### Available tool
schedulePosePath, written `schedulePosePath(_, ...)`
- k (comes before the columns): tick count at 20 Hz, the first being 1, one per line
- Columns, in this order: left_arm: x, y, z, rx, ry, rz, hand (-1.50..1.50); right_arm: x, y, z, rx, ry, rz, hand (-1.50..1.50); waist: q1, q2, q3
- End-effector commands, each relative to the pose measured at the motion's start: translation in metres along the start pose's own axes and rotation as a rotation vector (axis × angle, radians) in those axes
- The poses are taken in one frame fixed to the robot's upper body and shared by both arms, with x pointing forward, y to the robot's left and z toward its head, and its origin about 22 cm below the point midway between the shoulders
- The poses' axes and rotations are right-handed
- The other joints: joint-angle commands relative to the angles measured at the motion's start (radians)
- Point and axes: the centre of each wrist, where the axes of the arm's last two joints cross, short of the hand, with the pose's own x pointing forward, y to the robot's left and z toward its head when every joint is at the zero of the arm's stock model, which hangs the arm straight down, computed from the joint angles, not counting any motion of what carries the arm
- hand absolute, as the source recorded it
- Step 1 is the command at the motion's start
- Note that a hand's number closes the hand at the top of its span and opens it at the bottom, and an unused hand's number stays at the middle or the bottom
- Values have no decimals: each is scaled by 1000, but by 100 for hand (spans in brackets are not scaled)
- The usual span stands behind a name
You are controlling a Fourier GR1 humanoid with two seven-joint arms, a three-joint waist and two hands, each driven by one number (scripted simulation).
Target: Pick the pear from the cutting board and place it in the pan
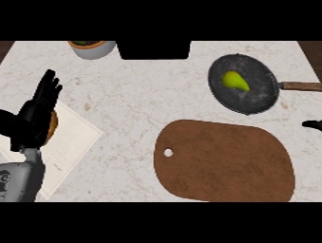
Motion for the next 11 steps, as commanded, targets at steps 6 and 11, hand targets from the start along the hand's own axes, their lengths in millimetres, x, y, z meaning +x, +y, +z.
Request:
schedulePosePath(6, 2, 2, 7, 13, 6, 1, 0, 2, -42, 56, 81, -14, -38, -150, -17, -6, -2)
schedulePosePath(11, -12, 0, -3, 18, 0, -18, 0, 28, -47, 67, 71, -15, 61, -150, -14, -2, -2)
